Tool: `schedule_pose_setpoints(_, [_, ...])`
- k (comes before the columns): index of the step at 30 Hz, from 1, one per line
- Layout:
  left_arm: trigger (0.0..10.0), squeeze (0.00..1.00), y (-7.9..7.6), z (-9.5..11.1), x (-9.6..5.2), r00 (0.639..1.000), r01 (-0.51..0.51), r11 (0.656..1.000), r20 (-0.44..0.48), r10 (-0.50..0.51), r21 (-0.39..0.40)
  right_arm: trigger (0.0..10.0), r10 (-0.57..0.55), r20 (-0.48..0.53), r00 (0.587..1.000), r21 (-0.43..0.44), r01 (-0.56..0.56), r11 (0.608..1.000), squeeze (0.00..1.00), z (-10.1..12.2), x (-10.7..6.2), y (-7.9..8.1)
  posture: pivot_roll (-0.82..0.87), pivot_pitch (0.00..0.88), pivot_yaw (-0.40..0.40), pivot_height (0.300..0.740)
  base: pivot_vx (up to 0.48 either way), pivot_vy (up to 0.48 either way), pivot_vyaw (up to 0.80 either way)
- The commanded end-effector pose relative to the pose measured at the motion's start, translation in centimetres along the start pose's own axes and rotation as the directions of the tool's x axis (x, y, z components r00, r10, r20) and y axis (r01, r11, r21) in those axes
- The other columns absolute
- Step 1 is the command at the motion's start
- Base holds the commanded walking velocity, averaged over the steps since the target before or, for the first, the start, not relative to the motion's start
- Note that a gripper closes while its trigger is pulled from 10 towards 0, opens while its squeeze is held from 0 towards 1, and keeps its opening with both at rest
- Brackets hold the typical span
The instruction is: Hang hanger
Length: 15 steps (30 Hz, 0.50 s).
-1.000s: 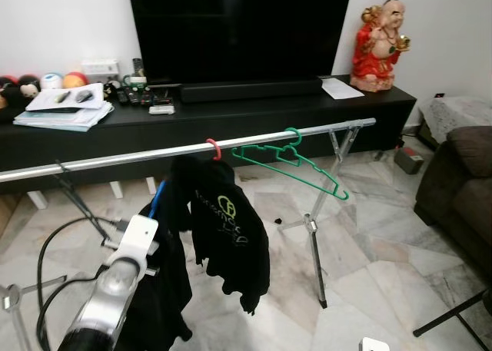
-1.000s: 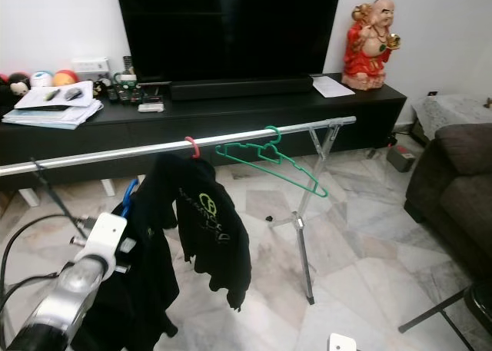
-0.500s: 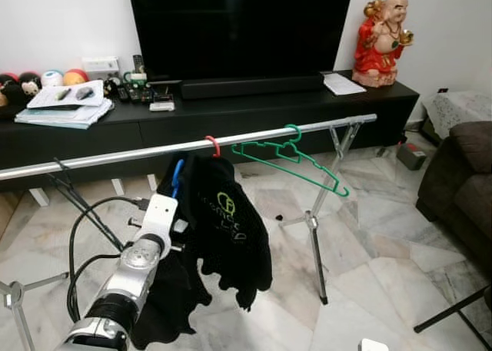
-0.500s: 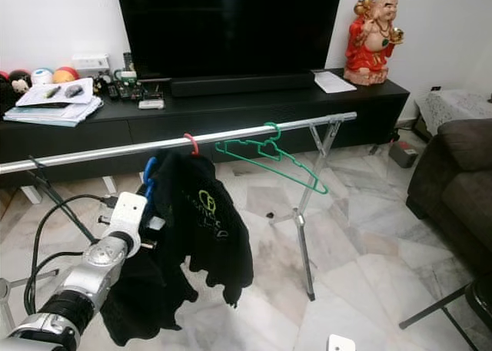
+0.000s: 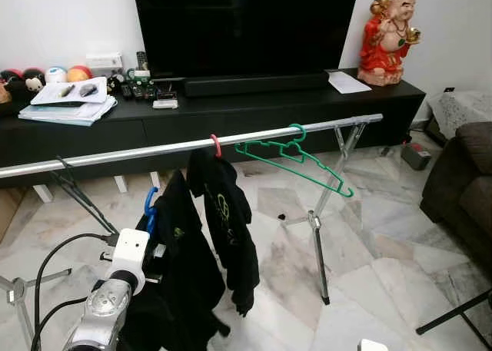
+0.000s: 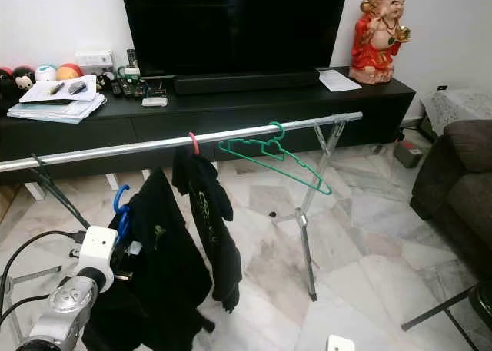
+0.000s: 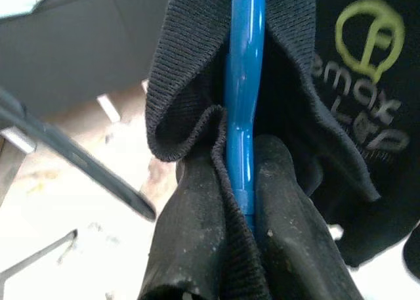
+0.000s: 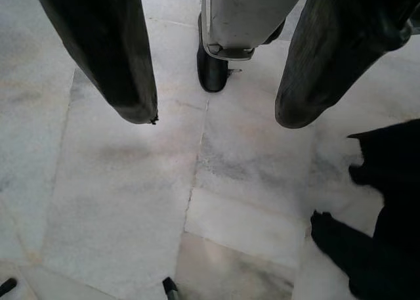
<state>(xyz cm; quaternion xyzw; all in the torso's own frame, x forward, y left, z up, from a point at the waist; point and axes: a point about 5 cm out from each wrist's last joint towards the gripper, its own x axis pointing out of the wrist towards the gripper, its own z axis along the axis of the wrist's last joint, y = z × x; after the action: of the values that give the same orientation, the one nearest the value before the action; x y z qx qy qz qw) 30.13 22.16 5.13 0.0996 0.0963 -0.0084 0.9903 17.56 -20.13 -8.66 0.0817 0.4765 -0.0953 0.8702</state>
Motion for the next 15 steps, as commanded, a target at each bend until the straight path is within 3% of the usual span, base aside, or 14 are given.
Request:
schedule_pose_setpoints(1, [10.0, 0.00, -0.21, 1.68, 0.34, 0.996, 0.005, 1.000, 0.088, -0.004, -0.015, 10.0, -0.006, -0.007, 1.000, -0.011, 0.006, 1.000, 0.00, -0.22, -0.05, -0.24, -0.02, 0.000, -0.003, 0.740, 0.000, 0.000, 0.00])
schedule_pose_setpoints(5, [10.0, 0.00, -0.64, 1.72, 0.38, 0.996, 0.022, 1.000, 0.091, -0.020, -0.012, 10.0, -0.006, -0.005, 1.000, -0.013, 0.006, 1.000, 0.00, -0.24, -0.05, -0.23, -0.03, 0.000, -0.002, 0.740, 0.267, 0.000, 0.00])
schedule_pose_setpoints(15, [10.0, 0.00, -0.77, 1.84, 0.35, 0.996, 0.038, 0.999, 0.086, -0.038, 0.003, 10.0, -0.004, -0.008, 1.000, -0.015, 0.004, 1.000, 0.00, -0.36, -0.06, -0.14, -0.02, 0.000, 0.002, 0.740, 0.480, 0.000, 0.00])
